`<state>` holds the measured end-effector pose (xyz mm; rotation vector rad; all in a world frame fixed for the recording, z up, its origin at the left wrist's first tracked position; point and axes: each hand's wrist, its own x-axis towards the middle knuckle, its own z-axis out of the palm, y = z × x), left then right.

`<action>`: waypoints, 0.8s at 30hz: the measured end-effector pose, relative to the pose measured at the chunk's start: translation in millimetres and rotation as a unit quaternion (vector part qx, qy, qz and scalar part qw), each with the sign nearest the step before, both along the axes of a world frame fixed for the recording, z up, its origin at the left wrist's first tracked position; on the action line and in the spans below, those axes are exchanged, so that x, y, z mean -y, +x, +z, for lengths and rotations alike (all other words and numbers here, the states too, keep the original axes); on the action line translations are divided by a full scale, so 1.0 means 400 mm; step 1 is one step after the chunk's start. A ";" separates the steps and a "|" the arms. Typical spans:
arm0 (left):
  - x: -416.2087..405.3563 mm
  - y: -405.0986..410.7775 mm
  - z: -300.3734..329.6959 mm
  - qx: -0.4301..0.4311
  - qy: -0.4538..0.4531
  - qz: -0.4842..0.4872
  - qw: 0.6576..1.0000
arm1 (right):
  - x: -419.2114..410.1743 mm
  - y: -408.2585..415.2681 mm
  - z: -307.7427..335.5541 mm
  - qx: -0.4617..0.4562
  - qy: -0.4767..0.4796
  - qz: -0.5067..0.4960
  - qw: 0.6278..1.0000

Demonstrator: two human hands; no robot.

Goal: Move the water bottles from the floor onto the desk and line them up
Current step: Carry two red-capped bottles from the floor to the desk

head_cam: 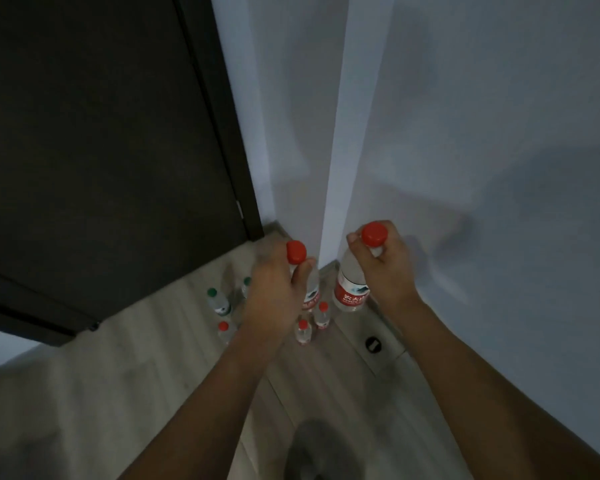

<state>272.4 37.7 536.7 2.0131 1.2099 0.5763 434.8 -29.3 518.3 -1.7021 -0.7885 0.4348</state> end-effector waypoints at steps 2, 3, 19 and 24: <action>-0.008 -0.019 0.227 0.022 -0.007 0.023 0.999 | 0.000 -0.019 0.214 0.011 0.001 0.014 1.000; -0.011 -0.031 0.334 0.031 -0.011 0.037 0.999 | 0.004 -0.031 0.314 0.019 0.001 0.016 1.000; 0.038 -0.243 0.832 -0.052 0.036 0.021 0.998 | 0.080 -0.200 0.821 0.150 -0.080 0.013 0.985; 0.051 -0.243 0.849 -0.089 0.052 -0.002 0.995 | 0.105 -0.189 0.842 0.190 -0.149 0.024 0.970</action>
